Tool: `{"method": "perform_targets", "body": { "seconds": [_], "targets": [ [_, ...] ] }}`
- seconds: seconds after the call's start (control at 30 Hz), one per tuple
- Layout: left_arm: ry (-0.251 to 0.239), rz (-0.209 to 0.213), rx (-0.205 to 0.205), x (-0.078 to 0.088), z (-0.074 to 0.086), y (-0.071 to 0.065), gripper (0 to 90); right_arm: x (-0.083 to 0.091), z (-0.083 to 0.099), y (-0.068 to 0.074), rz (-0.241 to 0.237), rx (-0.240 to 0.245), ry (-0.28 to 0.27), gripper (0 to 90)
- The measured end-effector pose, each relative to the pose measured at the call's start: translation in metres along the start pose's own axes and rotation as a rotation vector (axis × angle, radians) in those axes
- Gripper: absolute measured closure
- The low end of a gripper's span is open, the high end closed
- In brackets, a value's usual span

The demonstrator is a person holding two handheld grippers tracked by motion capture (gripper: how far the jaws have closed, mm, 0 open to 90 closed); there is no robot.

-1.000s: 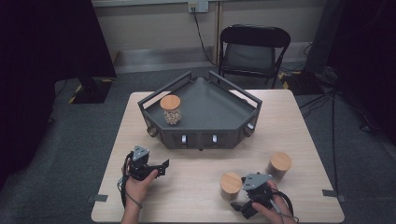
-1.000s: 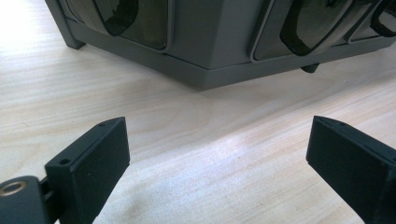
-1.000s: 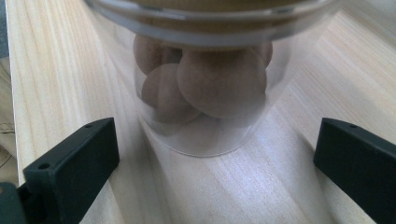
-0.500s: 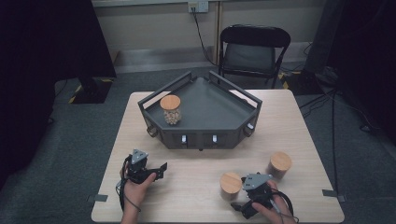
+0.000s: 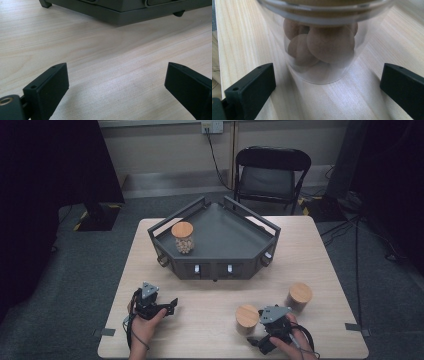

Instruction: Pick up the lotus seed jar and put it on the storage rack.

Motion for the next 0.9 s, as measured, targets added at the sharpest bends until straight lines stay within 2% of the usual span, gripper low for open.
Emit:
{"method": "perform_targets", "body": {
  "seconds": [0.17, 0.5, 0.67, 0.9],
  "targets": [
    [0.025, -0.024, -0.008, -0.0008, -0.0007, -0.0025, 5.3, 0.0, 0.0, 0.0, 0.0, 0.0, 0.0, 0.0],
    [0.056, -0.046, -0.014, -0.0034, 0.0028, -0.0045, 5.5, 0.0, 0.0, 0.0, 0.0, 0.0, 0.0, 0.0],
    [0.089, -0.046, -0.023, -0.0049, 0.0003, -0.0056, 5.4, 0.0, 0.0, 0.0, 0.0, 0.0, 0.0, 0.0],
    [0.095, -0.04, -0.021, -0.0045, 0.0003, -0.0049, 3.6, 0.0, 0.0, 0.0, 0.0, 0.0, 0.0, 0.0]
  ]
}}
Point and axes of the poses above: each handheld gripper's, and its own axes: x roughly backward along the jaws, z roughly out of its underside, y roughly to its left, the point moved 4 cm from there along -x, roughly forward along the jaws, and after that the axes turned 9 degrees about z, right-handed, at the moved point
